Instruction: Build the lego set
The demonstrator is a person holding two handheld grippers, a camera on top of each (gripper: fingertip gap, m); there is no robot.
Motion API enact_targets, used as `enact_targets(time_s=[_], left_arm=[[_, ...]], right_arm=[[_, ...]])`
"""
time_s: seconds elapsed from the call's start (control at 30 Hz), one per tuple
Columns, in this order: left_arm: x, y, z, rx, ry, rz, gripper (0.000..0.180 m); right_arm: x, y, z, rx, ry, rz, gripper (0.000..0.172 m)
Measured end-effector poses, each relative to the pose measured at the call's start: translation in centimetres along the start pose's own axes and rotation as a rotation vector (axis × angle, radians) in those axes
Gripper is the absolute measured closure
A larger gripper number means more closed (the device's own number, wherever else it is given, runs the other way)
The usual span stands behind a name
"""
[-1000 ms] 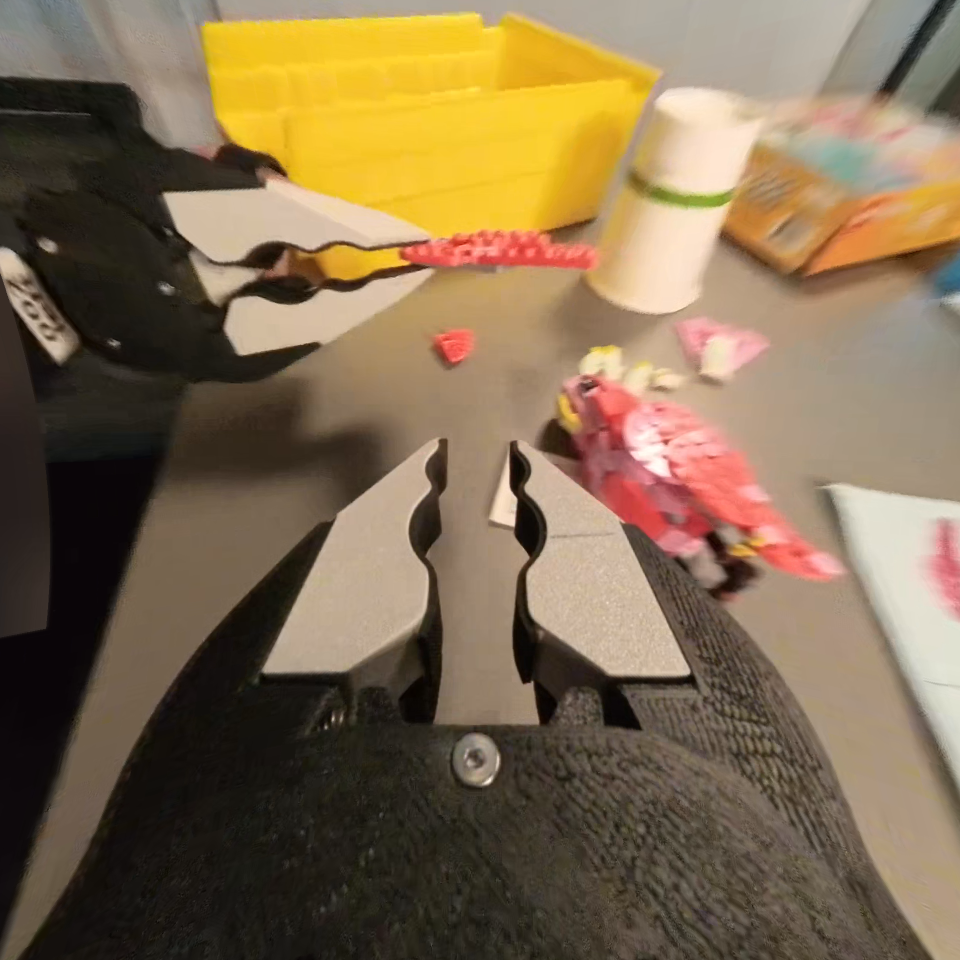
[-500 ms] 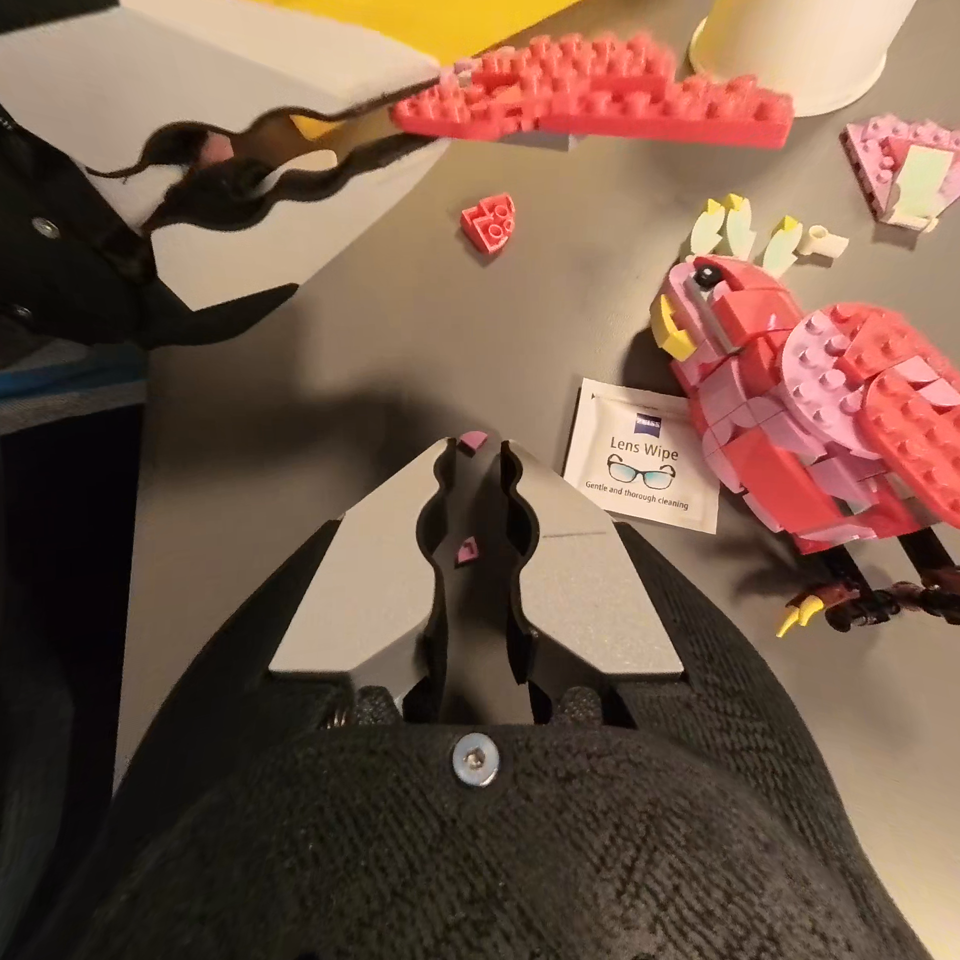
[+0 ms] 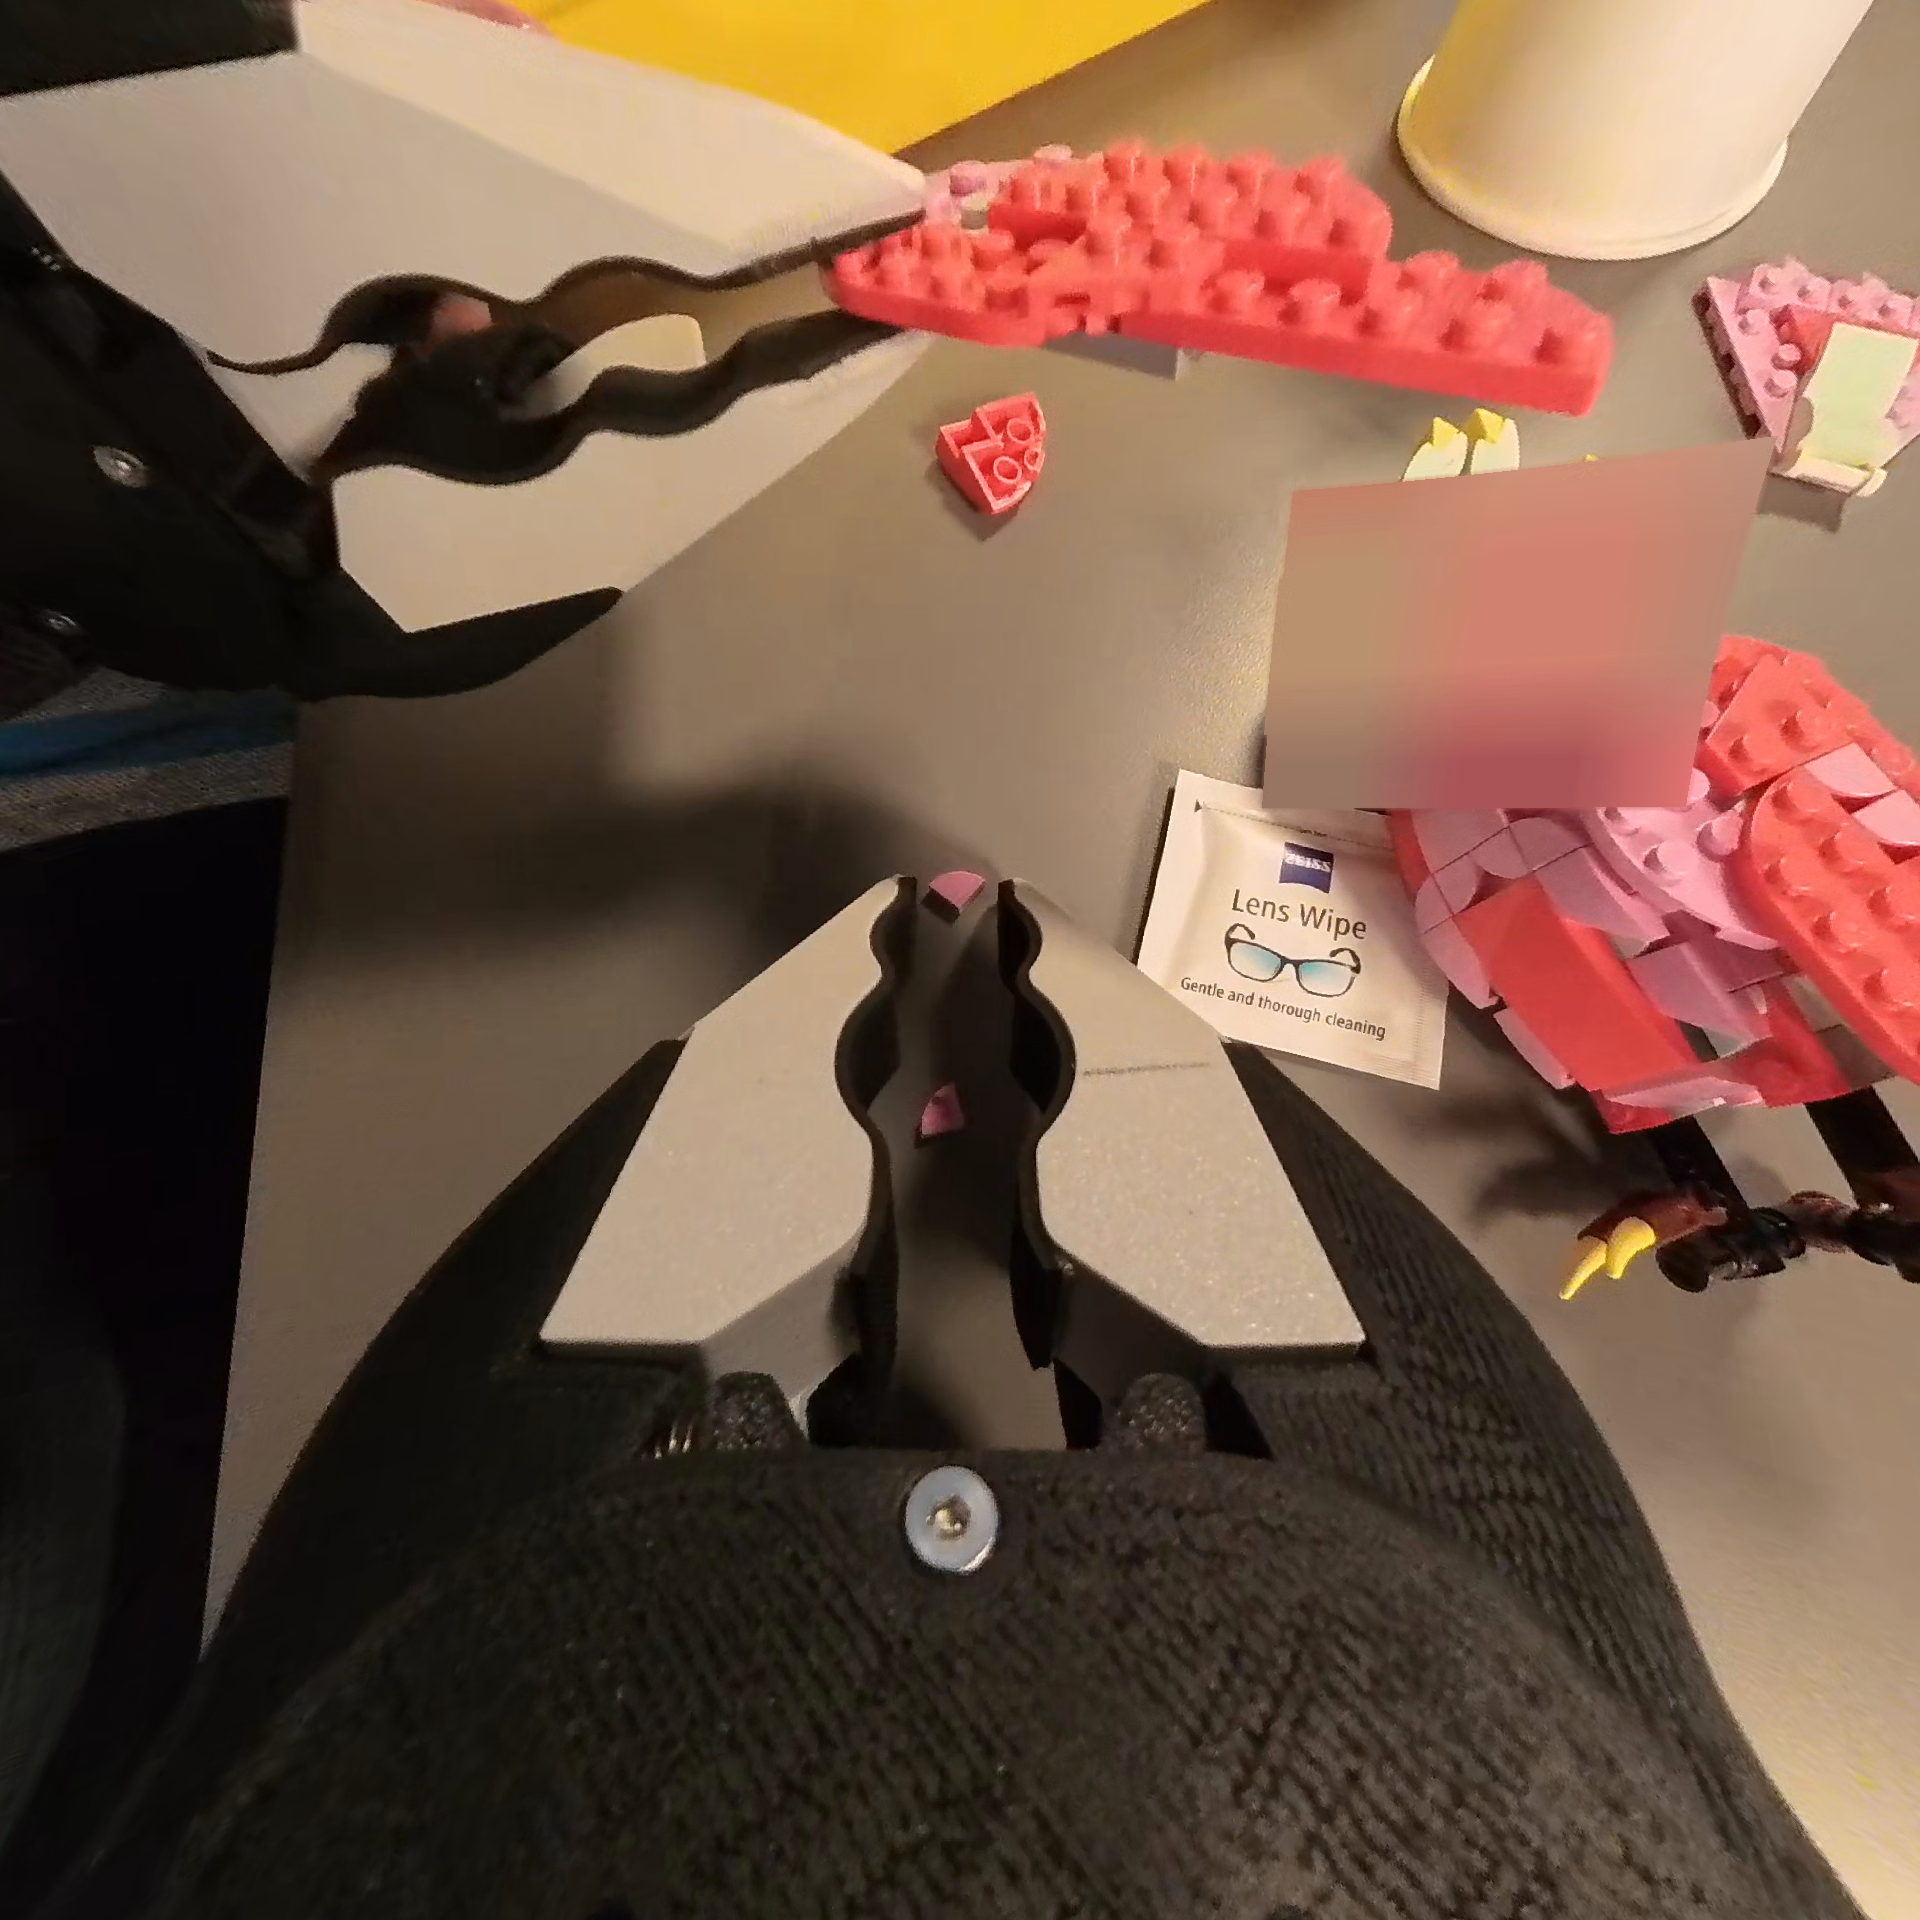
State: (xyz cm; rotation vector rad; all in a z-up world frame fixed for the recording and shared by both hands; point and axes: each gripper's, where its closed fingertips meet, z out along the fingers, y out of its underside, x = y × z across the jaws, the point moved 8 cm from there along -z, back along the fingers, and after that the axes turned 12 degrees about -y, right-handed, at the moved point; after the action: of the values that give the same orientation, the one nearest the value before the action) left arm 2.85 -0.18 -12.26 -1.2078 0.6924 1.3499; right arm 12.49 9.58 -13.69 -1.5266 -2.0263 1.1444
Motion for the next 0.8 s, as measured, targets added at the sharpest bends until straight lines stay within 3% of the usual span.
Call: enact_targets(time_s=[0.53, 0.8], left_arm=[[0.2, -0.3, 0.0, 0.016, 0.009, 0.043, 0.174], [0.2, -0.2, 0.0, 0.012, 0.012, 0.044, 0.173]], right_arm=[[0.2, 0.4, -0.8, -0.014, 0.048, -0.046, 0.158], [-0.1, -1.1, -2.2, 0.119, 0.162, -0.221, 0.152]])
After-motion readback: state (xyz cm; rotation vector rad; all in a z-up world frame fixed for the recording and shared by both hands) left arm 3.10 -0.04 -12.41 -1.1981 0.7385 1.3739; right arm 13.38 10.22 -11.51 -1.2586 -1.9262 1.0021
